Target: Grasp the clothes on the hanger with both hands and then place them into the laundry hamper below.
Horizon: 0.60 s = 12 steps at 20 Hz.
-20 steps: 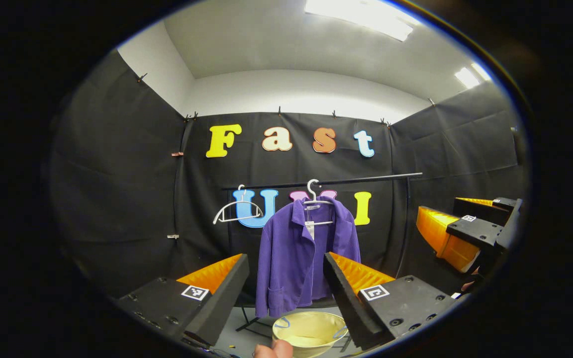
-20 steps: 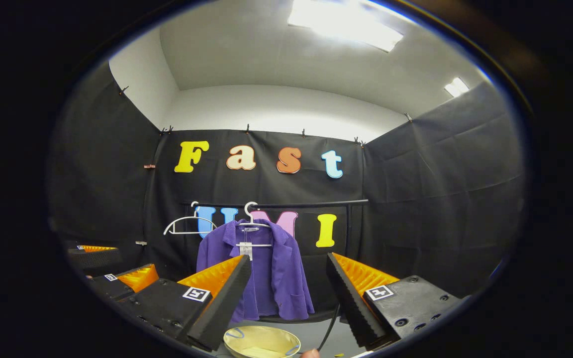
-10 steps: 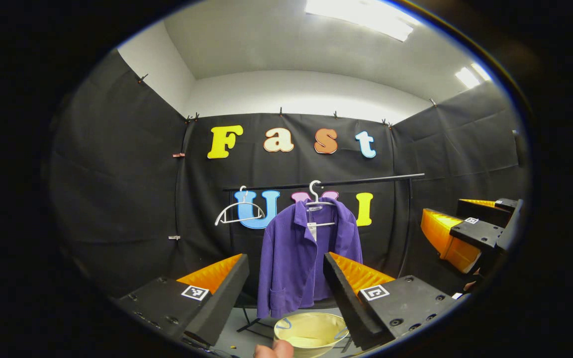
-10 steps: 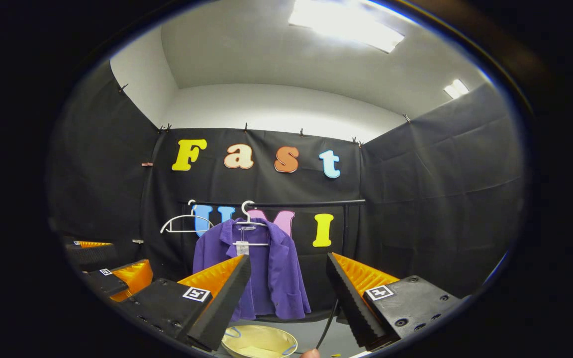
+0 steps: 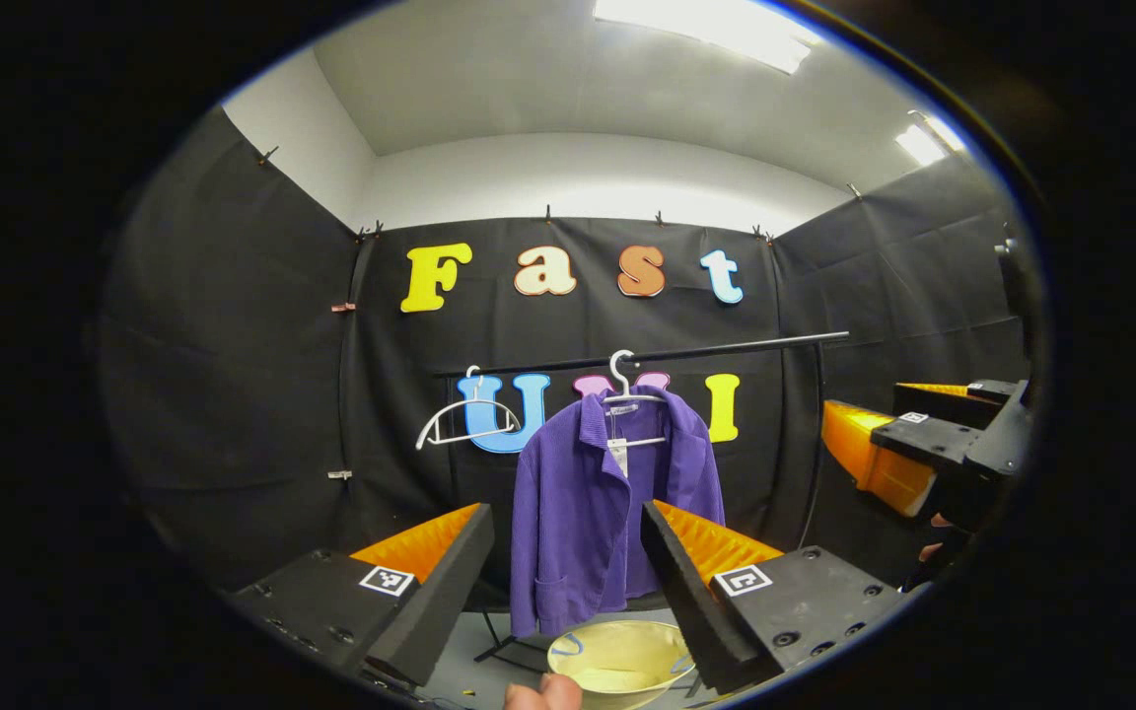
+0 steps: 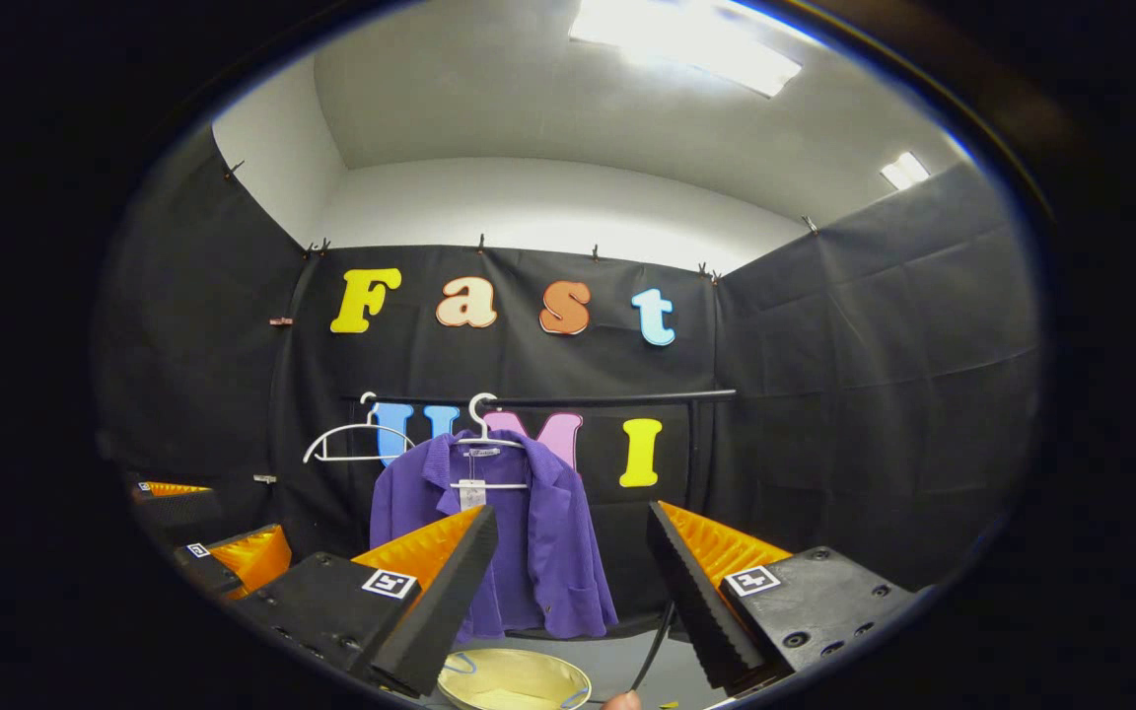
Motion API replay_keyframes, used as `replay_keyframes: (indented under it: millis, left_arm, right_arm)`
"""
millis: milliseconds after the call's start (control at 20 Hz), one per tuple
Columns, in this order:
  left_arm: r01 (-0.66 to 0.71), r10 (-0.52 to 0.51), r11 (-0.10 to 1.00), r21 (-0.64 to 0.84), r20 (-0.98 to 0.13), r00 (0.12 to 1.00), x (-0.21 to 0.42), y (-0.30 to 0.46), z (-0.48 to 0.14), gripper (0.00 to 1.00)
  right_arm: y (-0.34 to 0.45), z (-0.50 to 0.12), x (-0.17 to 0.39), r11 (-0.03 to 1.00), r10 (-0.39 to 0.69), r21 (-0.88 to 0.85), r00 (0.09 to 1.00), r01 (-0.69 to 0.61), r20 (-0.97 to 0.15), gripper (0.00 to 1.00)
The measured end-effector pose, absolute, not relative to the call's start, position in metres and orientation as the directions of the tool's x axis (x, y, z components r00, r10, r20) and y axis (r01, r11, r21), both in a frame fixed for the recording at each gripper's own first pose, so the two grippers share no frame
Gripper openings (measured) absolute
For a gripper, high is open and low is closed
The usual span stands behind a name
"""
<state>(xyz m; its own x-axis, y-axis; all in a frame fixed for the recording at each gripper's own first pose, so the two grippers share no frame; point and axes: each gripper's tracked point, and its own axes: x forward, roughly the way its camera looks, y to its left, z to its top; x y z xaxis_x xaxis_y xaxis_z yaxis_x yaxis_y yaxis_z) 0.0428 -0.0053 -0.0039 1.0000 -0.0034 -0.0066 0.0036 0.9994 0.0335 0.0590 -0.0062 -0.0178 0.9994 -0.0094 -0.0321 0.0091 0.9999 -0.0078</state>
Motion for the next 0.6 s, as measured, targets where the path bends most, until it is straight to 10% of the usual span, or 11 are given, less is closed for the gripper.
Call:
replay_keyframes:
  millis: [600]
  left_arm:
    - [-0.082,0.084,0.995,0.049,-0.041,0.996,0.179,-0.028,-0.028,0.95]
  right_arm:
    - [0.005,-0.116,0.293,0.991,0.130,-0.010,0.989,-0.131,-0.072,0.97]
